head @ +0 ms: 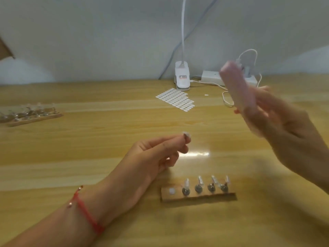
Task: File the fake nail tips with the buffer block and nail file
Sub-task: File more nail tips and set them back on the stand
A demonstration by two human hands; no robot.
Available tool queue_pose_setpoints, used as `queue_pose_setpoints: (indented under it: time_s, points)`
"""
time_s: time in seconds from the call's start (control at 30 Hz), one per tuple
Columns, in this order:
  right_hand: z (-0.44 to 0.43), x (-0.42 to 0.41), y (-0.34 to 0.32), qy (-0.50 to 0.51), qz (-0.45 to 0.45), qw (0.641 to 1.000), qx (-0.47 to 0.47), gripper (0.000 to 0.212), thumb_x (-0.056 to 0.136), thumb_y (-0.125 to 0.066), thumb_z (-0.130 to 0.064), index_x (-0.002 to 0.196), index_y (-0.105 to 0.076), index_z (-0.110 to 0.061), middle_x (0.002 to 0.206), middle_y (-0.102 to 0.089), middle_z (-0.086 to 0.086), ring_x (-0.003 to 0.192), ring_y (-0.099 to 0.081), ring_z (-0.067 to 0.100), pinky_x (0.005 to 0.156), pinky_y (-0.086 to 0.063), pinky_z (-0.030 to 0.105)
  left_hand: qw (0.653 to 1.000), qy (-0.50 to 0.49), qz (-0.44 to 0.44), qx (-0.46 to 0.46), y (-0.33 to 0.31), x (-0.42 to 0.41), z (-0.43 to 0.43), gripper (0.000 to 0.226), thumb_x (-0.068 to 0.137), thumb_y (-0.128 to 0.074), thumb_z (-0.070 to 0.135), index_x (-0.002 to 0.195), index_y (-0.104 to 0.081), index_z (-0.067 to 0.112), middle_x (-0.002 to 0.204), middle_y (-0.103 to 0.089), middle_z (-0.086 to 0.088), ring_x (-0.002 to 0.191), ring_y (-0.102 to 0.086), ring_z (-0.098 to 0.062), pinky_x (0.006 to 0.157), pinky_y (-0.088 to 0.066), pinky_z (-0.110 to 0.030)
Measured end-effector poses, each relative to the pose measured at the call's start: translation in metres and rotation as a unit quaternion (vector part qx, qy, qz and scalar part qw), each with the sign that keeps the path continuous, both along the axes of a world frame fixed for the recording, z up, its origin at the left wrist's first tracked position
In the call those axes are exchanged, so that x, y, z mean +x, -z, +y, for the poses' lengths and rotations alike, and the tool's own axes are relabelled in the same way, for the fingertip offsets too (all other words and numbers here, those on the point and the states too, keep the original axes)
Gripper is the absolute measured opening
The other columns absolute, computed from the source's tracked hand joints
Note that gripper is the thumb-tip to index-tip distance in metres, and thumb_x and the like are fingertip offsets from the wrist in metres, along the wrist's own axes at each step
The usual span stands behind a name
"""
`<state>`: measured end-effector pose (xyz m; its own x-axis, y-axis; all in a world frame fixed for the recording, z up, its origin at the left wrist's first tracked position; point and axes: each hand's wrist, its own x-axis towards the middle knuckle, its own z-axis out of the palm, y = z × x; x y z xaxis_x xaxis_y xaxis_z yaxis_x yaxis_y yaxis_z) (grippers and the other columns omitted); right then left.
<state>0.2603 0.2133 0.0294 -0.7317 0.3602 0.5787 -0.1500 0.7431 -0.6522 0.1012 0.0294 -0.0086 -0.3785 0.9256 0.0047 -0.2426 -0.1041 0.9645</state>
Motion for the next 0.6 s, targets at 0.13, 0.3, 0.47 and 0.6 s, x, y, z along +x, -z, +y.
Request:
queue_pose_setpoints:
  time_s: [0.13, 0.3, 0.47, 0.6]
  points:
    - [-0.013, -0.003, 0.007, -0.011, 0.012, 0.975, 0.22, 0.034, 0.089, -0.06, -0.026, 0.122, -0.056, -0.029, 0.122, -0.054, 0.004, 0.118, -0.05, 0.009, 0.108, -0.039, 0.023, 0.995, 0.076, -0.068, 0.002, 0.001, -0.011, 0.003, 0.034, 0.059, -0.086, 0.044, 0.082, -0.077, 0.021, 0.071, -0.064, 0.011, 0.061, -0.054, 0.0, 0.068, -0.05, -0.016]
    - [-0.01, -0.007, 0.006, 0.028, 0.068, 0.936, 0.345, 0.032, 0.091, -0.061, -0.013, 0.122, -0.056, -0.015, 0.121, -0.046, 0.012, 0.122, -0.047, 0.02, 0.107, -0.035, 0.065, 0.996, 0.083, -0.037, -0.013, -0.001, -0.01, 0.004, 0.037, 0.054, -0.087, 0.044, 0.079, -0.077, 0.018, 0.069, -0.061, 0.008, 0.062, -0.045, -0.004, 0.068, -0.044, -0.017]
    - [-0.022, -0.01, 0.019, -0.042, 0.063, 0.925, 0.372, 0.04, 0.088, -0.065, 0.0, 0.12, -0.059, -0.024, 0.121, -0.051, 0.006, 0.126, -0.051, 0.03, 0.112, -0.024, 0.07, 0.996, 0.081, -0.001, -0.043, -0.008, -0.005, 0.002, 0.014, 0.061, -0.072, 0.033, 0.065, -0.075, 0.02, 0.066, -0.062, 0.005, 0.069, -0.039, -0.015, 0.063, -0.04, -0.019]
    - [-0.012, -0.014, 0.01, -0.019, 0.072, 0.934, 0.35, 0.036, 0.088, -0.064, 0.002, 0.118, -0.06, -0.017, 0.118, -0.051, 0.013, 0.122, -0.053, 0.037, 0.108, -0.029, 0.071, 0.996, 0.085, -0.005, -0.039, -0.011, -0.003, 0.002, 0.015, 0.061, -0.068, 0.032, 0.063, -0.075, 0.019, 0.062, -0.06, 0.008, 0.065, -0.031, -0.013, 0.058, -0.04, -0.015]
